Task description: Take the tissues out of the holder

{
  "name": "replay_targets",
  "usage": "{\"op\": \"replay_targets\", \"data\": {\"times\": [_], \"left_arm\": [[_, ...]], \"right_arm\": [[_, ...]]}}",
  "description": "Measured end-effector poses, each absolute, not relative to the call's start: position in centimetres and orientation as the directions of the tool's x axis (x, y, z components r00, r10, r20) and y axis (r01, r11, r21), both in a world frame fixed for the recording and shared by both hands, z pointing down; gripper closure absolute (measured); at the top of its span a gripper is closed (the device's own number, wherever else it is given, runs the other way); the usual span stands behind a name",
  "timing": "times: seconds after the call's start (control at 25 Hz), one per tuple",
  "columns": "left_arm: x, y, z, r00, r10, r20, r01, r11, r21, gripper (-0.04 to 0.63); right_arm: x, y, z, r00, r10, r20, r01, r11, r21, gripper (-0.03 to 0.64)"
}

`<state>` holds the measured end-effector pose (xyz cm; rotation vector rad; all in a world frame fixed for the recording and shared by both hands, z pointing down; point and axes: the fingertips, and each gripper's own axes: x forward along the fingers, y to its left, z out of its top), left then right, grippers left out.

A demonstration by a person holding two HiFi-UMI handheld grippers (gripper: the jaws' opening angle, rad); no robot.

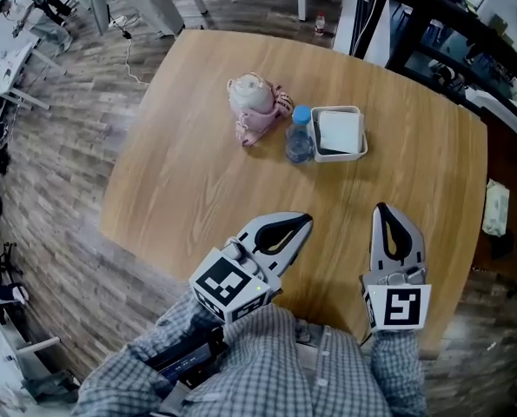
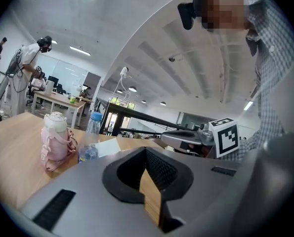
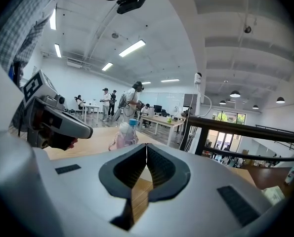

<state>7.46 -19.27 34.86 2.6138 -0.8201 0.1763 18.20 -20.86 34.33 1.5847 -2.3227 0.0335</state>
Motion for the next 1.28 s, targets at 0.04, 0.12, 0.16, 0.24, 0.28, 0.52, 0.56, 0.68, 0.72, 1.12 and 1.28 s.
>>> {"op": "replay_targets", "data": {"times": [0.04,0.12,0.16,0.24,0.28,0.52,0.56,0.68,0.72,1.12,1.28], "left_arm": [[7.7,-19.4,35.0,0.824,-0.516,0.236,-0.567,-0.755,0.33,0.589],[8.1,-19.7,35.4,0.827,-0.507,0.242,-0.562,-0.761,0.324,0.589],[8.2,-19.8,35.5,0.828,-0.504,0.246,-0.56,-0.764,0.32,0.589],[8.4,-20.0,35.8,0.829,-0.498,0.255,-0.558,-0.769,0.313,0.589],[8.5,-20.1,36.0,0.83,-0.495,0.259,-0.557,-0.771,0.309,0.589],[9.5,-20.9,36.6,0.848,-0.458,0.266,-0.525,-0.791,0.314,0.589],[9.6,-21.0,36.7,0.852,-0.452,0.264,-0.519,-0.794,0.317,0.589],[9.7,-21.4,37.3,0.853,-0.446,0.271,-0.517,-0.794,0.32,0.589],[9.6,-21.5,37.5,0.852,-0.445,0.276,-0.518,-0.791,0.325,0.59],[9.5,-23.0,39.1,0.842,-0.44,0.312,-0.535,-0.757,0.375,0.589],[9.8,-23.2,39.7,0.84,-0.435,0.323,-0.537,-0.747,0.392,0.589]], "right_arm": [[18.3,-21.3,34.4,-0.326,-0.903,0.28,-0.91,0.38,0.168,0.606],[18.6,-22.0,34.9,-0.318,-0.902,0.292,-0.908,0.378,0.181,0.606],[18.8,-22.3,35.3,-0.314,-0.899,0.304,-0.907,0.379,0.184,0.606],[19.1,-22.9,35.9,-0.309,-0.895,0.322,-0.909,0.378,0.178,0.606],[19.2,-23.2,36.3,-0.308,-0.892,0.332,-0.909,0.379,0.175,0.606],[19.7,-25.3,38.2,-0.297,-0.872,0.389,-0.914,0.377,0.147,0.605],[19.8,-25.7,38.6,-0.294,-0.87,0.396,-0.917,0.373,0.139,0.604],[19.9,-26.6,39.6,-0.287,-0.861,0.419,-0.921,0.368,0.125,0.604],[19.9,-26.9,39.9,-0.287,-0.858,0.426,-0.921,0.369,0.122,0.604],[19.1,-30.6,42.4,-0.317,-0.822,0.473,-0.906,0.409,0.105,0.535],[19.0,-31.9,43.1,-0.314,-0.822,0.474,-0.91,0.403,0.095,0.501]]}}
